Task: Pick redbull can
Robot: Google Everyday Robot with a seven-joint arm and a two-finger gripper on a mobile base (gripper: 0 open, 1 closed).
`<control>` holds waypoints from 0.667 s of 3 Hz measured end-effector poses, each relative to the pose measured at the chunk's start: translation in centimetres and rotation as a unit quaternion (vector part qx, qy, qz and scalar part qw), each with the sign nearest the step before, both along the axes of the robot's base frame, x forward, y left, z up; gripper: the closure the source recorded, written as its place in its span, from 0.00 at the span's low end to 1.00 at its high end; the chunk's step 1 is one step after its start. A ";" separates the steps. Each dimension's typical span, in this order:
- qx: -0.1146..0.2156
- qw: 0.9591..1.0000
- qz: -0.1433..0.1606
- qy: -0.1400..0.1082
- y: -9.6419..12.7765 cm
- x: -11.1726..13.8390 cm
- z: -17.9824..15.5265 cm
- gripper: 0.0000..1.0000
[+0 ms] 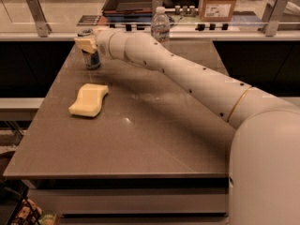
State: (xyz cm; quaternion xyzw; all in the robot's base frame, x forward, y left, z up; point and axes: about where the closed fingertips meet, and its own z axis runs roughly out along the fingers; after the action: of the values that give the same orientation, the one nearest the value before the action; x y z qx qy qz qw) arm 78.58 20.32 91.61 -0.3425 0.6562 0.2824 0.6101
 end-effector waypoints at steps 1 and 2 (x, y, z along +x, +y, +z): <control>0.000 1.000 0.000 0.000 0.0 0.0 0.0 1.00; 0.008 1.000 0.022 0.008 -0.1 0.0 0.6 1.00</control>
Offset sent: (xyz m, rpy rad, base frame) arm 0.0017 -0.0098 0.0224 0.0623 0.0589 0.1540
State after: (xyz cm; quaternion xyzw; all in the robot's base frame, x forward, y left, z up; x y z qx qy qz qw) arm 78.59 20.24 92.17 -0.3493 0.6512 0.3039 0.6014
